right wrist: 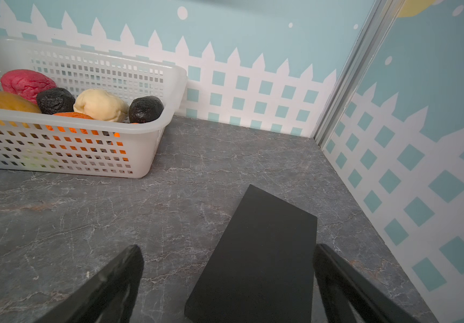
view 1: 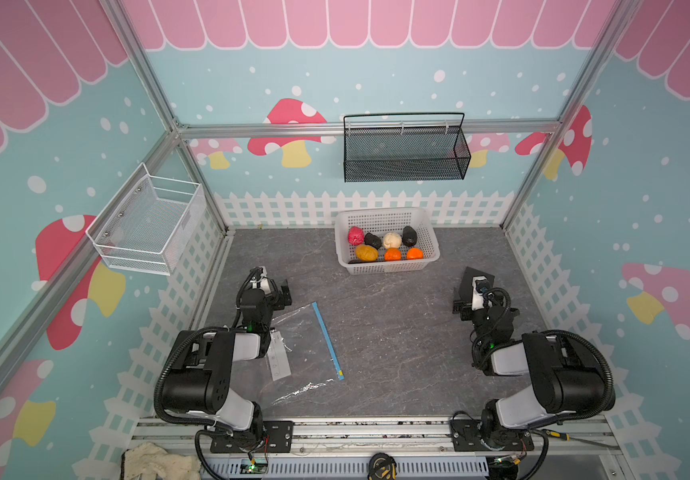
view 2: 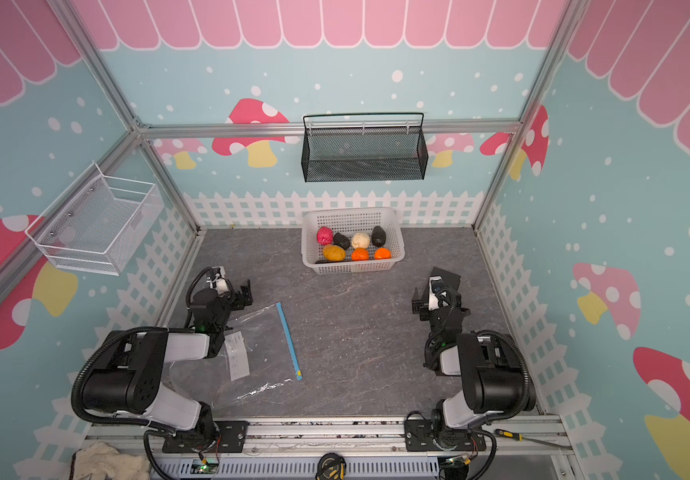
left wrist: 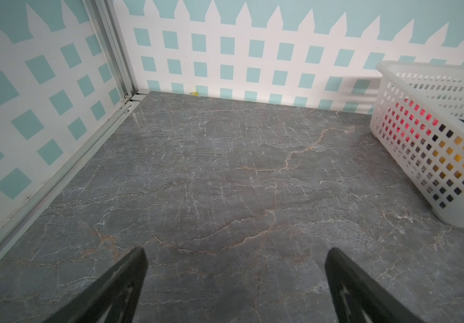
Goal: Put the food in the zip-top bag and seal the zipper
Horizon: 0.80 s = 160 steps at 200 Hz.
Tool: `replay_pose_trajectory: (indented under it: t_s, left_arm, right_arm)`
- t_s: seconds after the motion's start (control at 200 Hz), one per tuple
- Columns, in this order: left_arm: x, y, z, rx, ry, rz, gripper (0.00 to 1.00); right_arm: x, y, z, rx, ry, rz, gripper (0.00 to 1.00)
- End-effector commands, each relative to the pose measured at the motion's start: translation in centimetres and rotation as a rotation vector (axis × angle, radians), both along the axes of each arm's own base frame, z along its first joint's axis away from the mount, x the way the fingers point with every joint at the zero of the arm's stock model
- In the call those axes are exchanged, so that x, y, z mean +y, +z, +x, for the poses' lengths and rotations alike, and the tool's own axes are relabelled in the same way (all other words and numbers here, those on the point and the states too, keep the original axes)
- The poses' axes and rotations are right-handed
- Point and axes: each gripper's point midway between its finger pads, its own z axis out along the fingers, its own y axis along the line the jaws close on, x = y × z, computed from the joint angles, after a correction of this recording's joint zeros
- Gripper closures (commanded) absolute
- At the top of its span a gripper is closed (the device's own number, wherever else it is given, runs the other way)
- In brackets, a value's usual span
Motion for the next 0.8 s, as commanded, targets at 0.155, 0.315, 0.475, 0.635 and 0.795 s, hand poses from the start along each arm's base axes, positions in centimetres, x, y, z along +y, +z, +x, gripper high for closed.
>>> replay_pose_trajectory:
  t_s: [0.155, 0.315, 0.475, 0.635, 0.795]
  left_arm:
    - [1.2, 4.7, -0.8, -0.009, 0.183, 0.116, 0.00]
    - [-0.2, 9.0, -1.4, -0.008, 0.283, 0.086, 0.00]
    - [-3.5, 9.1, -2.4, 0.170, 0.218, -0.043, 0.00]
    - [-6.7, 6.2, -4.6, 0.325, 0.129, -0.216, 0.01]
    - [-8.4, 2.7, -7.0, 0.471, 0.088, -0.344, 0.04]
  right_arm:
    - [-1.0, 3.0, 2.3, 0.059, -0.091, 0.011, 0.02]
    - [4.1, 4.0, 3.0, 0.138, 0.071, 0.214, 0.02]
    - [15.0, 2.7, 1.8, 0.317, 0.415, 0.366, 0.02]
    - [22.3, 0.3, -1.0, 0.550, 0.586, 0.407, 0.02]
    - [27.0, 0.2, -3.8, 0.626, 0.726, 0.425, 0.02]
